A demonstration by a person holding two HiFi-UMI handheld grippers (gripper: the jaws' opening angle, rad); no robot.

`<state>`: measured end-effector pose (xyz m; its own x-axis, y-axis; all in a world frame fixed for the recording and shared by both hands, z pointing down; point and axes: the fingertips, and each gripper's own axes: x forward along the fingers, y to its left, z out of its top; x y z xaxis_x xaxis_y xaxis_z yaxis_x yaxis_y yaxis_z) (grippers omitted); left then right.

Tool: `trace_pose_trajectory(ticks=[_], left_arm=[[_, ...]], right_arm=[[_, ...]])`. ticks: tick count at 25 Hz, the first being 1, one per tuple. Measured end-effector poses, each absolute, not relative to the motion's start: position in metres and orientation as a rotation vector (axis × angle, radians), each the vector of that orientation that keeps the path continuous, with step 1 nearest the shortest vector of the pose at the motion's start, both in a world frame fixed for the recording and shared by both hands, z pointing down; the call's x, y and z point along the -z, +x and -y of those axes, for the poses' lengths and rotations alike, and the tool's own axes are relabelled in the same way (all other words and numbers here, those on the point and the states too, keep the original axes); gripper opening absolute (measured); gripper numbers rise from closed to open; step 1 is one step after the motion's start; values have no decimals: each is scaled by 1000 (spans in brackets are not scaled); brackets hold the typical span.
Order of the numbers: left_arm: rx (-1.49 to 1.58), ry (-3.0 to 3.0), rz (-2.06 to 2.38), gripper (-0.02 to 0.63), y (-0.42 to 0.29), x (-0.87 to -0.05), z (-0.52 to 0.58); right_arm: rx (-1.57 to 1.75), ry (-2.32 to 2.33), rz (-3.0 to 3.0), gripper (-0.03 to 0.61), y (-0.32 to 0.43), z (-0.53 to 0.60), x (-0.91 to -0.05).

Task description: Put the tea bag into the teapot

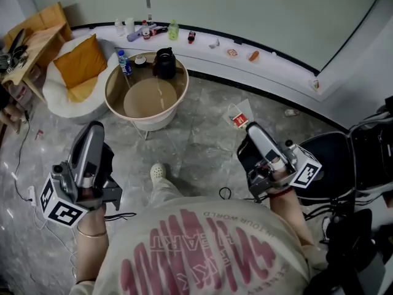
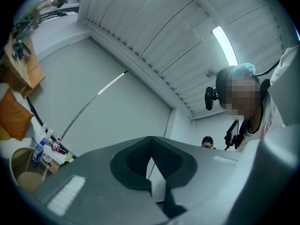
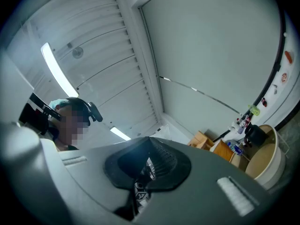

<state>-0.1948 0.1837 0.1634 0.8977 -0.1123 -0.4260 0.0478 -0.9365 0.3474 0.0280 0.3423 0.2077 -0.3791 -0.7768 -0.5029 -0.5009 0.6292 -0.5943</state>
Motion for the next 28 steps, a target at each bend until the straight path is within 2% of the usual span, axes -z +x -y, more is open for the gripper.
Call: trace_pose_trajectory(ticks=[4,14,28], left_arm=[[633,2702,29,12,-178,-174,-149],[628,2734,-52,12,-166,-167,-149],[569,2693,-114,12,-126,-147,1]], right_arm=[[450,-1000,-2043,8,35,-312,-211],[376,-1039,-2040,8,39,-315,-213],[354,-1112,-1970,8,71,-180,-187]])
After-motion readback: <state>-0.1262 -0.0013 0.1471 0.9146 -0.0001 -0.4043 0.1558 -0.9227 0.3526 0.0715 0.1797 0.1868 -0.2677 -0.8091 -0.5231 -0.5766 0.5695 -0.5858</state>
